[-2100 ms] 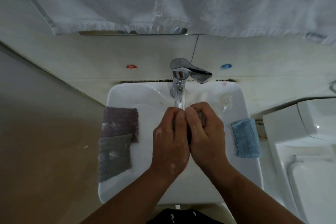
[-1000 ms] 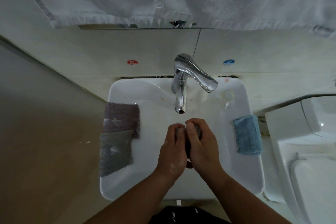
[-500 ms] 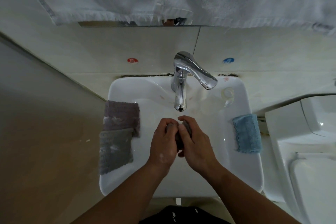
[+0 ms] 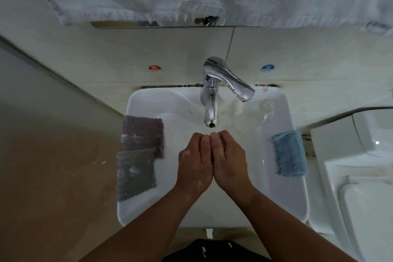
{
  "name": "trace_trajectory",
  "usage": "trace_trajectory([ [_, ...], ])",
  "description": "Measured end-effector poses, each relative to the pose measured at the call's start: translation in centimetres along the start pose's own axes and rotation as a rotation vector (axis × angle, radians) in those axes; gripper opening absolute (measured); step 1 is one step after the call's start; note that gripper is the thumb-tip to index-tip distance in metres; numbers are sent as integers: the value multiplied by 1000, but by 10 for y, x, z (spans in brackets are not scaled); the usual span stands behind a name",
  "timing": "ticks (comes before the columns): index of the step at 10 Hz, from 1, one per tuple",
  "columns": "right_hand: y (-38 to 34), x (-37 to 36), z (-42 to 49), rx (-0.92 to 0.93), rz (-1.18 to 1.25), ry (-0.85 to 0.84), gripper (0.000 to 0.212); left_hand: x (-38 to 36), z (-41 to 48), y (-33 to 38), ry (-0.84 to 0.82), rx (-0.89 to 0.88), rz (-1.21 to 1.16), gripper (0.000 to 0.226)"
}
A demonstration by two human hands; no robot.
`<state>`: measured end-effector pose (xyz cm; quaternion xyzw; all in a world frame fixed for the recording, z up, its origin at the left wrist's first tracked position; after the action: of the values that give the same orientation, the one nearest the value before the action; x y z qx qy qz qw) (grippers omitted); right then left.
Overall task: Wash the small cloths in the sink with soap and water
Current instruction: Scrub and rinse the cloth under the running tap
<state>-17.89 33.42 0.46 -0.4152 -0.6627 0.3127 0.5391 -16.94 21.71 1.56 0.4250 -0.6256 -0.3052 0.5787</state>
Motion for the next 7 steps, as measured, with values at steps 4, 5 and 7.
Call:
trace_trajectory([
  [4, -16, -8, 5, 119, -149, -31, 41, 5, 7, -2, -6, 49, 99, 35],
  [5, -8, -10, 5, 32, -126, -96, 43, -3, 11, 6, -82, -106, 184, 35],
  [7, -2, -8, 12, 95, -180, -46, 40, -18, 11, -23, -172, 115, 91, 36],
])
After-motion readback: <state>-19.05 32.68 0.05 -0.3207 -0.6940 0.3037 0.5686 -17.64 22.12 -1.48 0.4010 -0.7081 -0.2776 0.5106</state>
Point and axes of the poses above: each hand's wrist, its own z-axis towards the middle knuckle, its own x-axis out of the back of the hand, y = z × x, the point moved 10 cm from there along z, towards the middle knuckle, and after that the axes turned 3 degrees about -y, right-handed, at the moved point
